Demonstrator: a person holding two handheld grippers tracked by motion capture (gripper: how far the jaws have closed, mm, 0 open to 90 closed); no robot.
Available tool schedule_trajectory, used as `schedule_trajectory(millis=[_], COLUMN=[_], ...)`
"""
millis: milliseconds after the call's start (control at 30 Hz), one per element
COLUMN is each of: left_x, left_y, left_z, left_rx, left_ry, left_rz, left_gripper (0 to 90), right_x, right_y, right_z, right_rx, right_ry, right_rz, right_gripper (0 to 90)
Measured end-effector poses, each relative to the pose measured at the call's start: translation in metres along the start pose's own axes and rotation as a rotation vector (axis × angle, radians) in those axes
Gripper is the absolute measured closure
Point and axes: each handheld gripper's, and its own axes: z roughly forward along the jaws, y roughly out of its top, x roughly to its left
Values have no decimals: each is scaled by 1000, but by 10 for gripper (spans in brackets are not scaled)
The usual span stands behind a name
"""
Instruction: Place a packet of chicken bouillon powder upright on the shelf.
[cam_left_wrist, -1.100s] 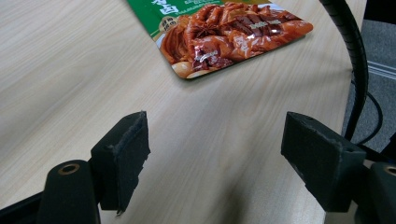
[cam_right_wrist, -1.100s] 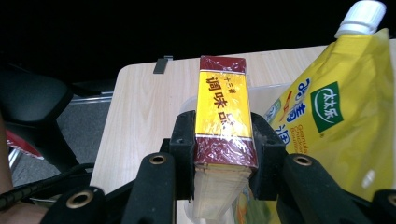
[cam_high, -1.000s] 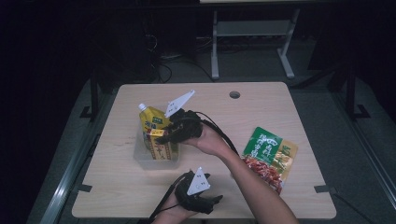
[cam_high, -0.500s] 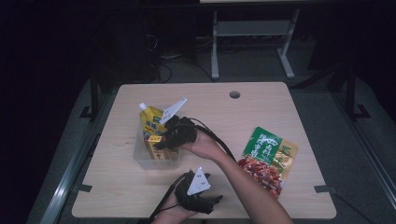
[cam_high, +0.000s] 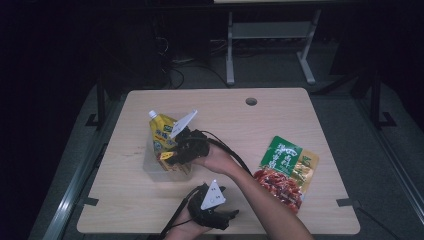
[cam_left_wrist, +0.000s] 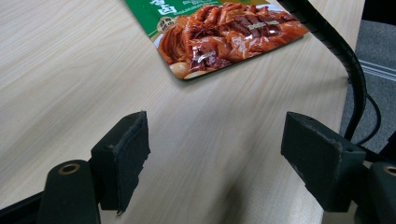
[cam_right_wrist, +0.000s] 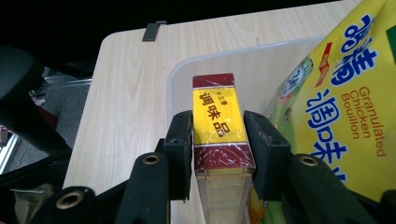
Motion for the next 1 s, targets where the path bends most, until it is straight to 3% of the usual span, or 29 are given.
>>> schedule_trajectory(millis=[200,367,467,1000], left_x=[-2,-2,-1,3], left_y=[0,0,0,0], left_z=[1,1,1,-1], left_rx=[-5,-4,-4,5], left_ry=[-3,-2,0,8], left_rz=[-13,-9,1,6], left_gripper=[229,229,229,231], right_x=[1,2,3,5], right_y=[0,0,-1,-13], right_z=[-9,-15,-20,-46], right_rx=[-49,-59,-80,-107], right_ry=[-9,-7,15,5], right_rz=[2,8,21,46], right_gripper=[601,575,554,501])
